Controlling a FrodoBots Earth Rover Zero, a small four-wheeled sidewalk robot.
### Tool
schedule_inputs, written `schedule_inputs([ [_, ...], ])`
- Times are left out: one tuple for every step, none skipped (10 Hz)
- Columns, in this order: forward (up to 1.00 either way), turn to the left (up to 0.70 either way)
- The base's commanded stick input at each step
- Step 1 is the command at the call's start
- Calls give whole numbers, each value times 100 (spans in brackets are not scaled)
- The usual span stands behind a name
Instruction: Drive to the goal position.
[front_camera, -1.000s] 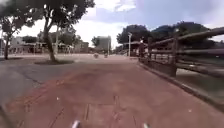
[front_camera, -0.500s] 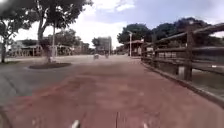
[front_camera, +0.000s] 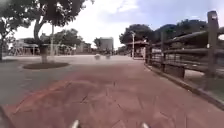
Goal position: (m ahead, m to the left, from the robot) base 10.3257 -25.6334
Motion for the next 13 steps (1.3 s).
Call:
schedule_inputs([
  [100,0],
  [100,0],
  [100,0],
  [100,0],
  [100,0],
  [100,0],
  [100,0],
  [100,0],
  [100,0],
  [100,0],
  [100,0],
  [100,0],
  [100,-37],
])
